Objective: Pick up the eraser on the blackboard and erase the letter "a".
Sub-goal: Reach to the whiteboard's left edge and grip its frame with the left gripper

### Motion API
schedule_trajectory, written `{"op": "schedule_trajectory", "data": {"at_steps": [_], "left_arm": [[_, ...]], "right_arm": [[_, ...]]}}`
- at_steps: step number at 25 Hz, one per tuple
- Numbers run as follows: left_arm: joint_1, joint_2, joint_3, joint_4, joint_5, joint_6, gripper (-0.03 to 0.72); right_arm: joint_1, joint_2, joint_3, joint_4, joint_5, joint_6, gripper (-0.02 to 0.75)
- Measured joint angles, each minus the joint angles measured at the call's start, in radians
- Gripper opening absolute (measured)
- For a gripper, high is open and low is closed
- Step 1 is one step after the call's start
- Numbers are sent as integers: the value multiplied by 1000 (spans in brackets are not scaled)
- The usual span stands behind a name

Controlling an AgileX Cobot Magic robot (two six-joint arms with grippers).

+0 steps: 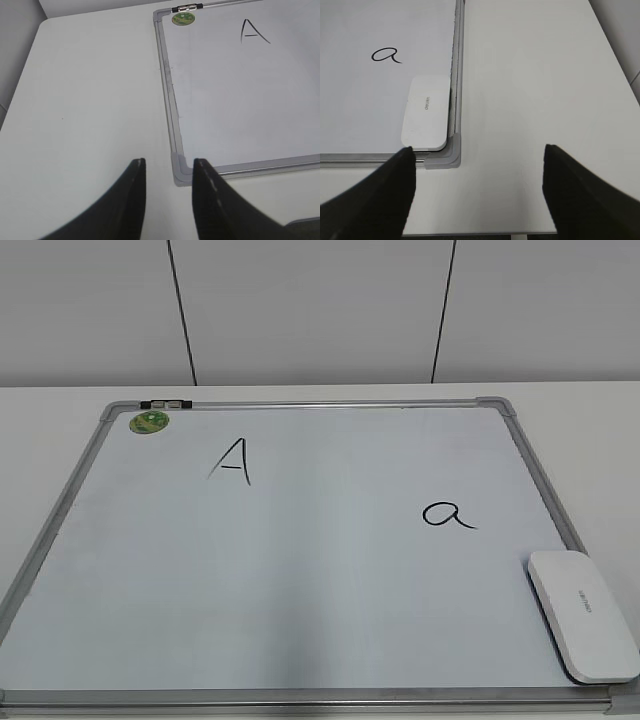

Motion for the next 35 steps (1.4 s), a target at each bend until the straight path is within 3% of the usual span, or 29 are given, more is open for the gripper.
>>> {"op": "schedule_trajectory", "data": {"at_steps": [35], "left_arm": [[0, 0, 0, 0, 0, 0, 249]], "right_arm": [[0, 0, 0, 0, 0, 0, 587]]}}
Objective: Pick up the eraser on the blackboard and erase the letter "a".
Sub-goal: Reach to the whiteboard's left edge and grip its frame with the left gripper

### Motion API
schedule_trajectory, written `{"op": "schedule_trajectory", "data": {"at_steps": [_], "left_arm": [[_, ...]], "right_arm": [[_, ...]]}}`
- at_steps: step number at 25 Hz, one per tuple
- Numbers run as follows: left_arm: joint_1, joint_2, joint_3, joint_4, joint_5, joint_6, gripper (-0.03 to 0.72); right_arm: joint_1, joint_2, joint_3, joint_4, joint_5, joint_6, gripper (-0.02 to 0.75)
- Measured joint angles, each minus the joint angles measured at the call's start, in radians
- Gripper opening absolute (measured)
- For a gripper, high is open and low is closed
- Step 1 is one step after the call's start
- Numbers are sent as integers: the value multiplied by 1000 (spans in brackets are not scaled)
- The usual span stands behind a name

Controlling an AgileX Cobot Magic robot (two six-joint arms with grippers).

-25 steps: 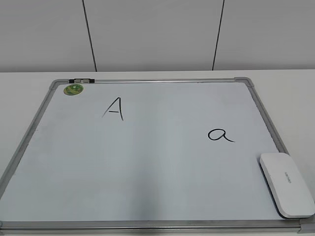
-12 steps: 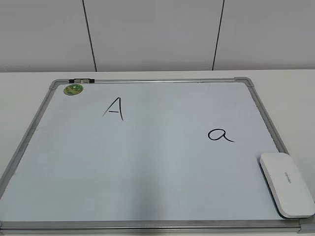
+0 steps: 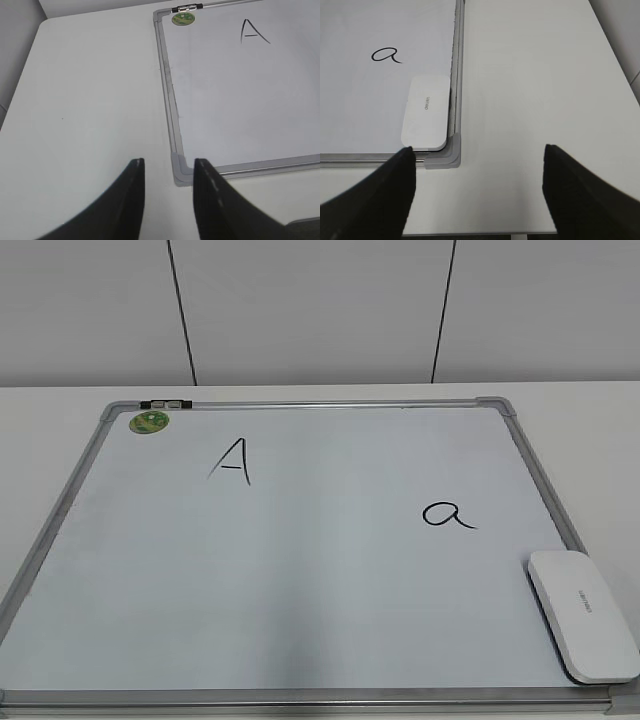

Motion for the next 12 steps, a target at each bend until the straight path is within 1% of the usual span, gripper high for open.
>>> {"op": "schedule_trajectory", "data": {"at_steps": [2, 7, 8, 10, 12], "left_arm": [[0, 0, 0, 4, 0, 0, 295], [0, 0, -2, 24, 0, 0, 530], [0, 2, -6, 24, 0, 0, 567], [0, 14, -17, 25, -2, 0, 604], [0, 46, -35, 26, -8, 0, 617]], "right_arm": [[0, 0, 0, 0, 0, 0, 587], [0, 0, 0, 0, 0, 0, 587], [0, 0, 0, 0, 0, 0, 587], [0, 0, 0, 0, 0, 0, 587], [0, 0, 0, 0, 0, 0, 587]]}}
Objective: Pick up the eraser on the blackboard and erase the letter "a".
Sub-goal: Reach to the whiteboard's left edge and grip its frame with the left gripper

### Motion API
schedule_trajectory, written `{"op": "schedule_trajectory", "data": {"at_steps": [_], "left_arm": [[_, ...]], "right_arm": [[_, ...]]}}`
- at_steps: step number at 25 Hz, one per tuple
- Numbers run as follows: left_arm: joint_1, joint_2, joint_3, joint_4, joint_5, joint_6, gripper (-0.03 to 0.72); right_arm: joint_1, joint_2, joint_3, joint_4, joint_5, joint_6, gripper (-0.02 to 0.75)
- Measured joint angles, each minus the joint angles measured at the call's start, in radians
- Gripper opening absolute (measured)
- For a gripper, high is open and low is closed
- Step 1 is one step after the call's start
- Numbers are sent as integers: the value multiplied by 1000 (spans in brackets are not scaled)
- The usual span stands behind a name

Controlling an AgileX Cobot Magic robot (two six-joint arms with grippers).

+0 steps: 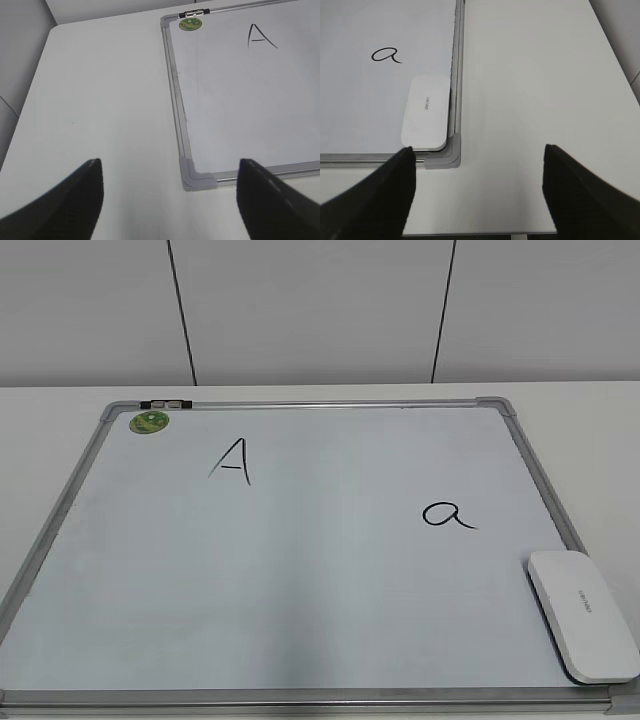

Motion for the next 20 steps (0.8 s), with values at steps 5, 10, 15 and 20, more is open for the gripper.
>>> {"op": "schedule_trajectory", "data": {"at_steps": [5, 10, 15, 20], "left_arm": [[0, 176, -18, 2, -90, 0, 624], [-2, 373, -18, -2, -270, 0, 626], [-2, 607, -18, -25, -388, 0, 627], [-2, 807, -31, -54, -444, 0, 624]], "right_arm": [[0, 0, 0, 0, 0, 0, 587], [0, 0, 0, 0, 2, 0, 587], [0, 0, 0, 0, 2, 0, 586], [0, 0, 0, 0, 2, 0, 586]]}}
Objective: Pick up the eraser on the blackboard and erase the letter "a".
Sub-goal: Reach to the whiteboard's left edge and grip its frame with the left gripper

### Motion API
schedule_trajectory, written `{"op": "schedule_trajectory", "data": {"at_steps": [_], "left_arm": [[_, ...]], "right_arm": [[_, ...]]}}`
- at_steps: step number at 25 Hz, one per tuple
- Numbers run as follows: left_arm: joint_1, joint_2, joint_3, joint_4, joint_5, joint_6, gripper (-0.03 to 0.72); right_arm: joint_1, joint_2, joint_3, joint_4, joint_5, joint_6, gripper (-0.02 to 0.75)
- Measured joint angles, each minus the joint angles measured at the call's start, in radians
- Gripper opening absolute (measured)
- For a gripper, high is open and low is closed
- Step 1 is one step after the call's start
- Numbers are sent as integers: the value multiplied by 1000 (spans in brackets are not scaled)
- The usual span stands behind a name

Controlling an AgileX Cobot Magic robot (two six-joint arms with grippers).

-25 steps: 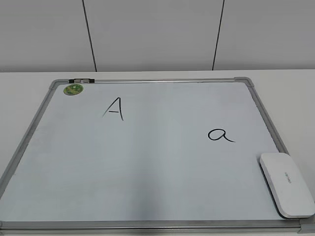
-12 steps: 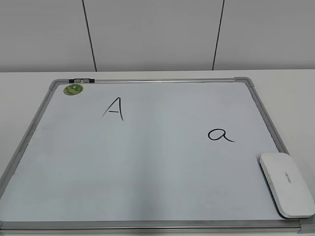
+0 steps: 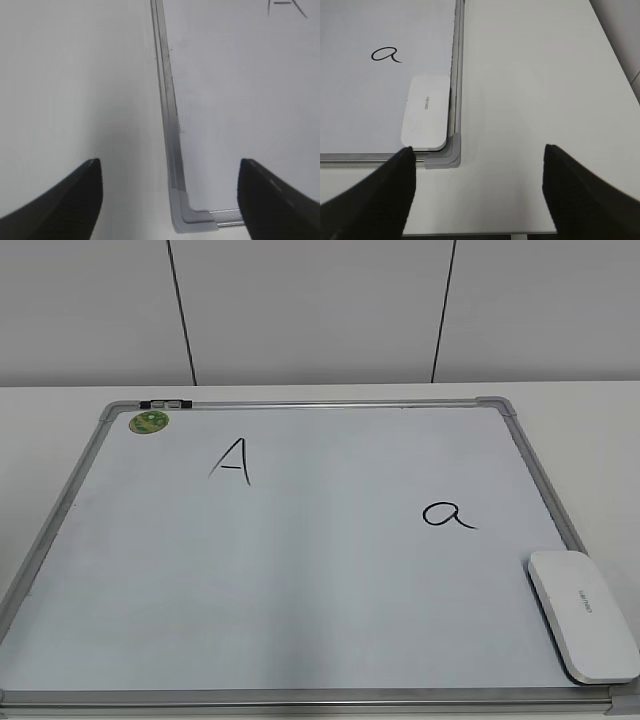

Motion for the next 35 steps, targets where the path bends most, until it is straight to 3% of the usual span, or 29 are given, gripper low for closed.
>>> {"op": "schedule_trajectory", "data": {"at_steps": [5, 17, 28, 35], "left_arm": [[0, 208, -101, -18, 21, 0, 623], [9, 717, -478, -50, 221, 18, 622], [101, 1050, -744, -233, 298, 229, 622], [108, 1174, -865, -249, 325, 262, 622]], "right_arm": [[0, 0, 0, 0, 0, 0, 587], [0, 0, 0, 0, 0, 0, 586], [0, 0, 0, 0, 0, 0, 586], [0, 0, 0, 0, 0, 0, 587]]}}
